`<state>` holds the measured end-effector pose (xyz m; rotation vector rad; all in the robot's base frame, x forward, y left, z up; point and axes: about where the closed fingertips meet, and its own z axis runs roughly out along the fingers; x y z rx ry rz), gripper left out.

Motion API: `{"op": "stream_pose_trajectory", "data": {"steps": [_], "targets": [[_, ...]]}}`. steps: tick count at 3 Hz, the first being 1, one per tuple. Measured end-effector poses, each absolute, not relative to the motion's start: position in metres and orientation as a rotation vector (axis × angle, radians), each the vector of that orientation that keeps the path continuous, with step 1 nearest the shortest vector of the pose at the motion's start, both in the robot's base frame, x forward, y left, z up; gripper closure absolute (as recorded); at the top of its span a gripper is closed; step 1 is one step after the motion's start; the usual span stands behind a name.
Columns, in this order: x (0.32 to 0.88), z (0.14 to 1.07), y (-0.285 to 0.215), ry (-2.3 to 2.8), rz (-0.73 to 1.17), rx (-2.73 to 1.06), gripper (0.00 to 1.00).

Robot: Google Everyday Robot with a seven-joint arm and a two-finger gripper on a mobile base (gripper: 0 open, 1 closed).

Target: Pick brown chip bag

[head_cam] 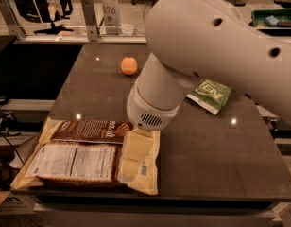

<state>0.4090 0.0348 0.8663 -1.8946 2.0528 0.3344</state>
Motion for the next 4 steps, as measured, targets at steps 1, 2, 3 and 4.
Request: {"op": "stream_pose_trajectory", "data": {"steps": [1,2,3,4], "targets": [[0.406,0.852,0.049,2.042,0.365,-1.924,0.00],[0.407,0.838,0.057,2.049,0.370,-1.950,0.00],[0.408,0.828,0.059,2.063,0.363,-1.967,0.00],[0.409,0.826,0.060,2.062,0.345,-1.983,0.16]]}}
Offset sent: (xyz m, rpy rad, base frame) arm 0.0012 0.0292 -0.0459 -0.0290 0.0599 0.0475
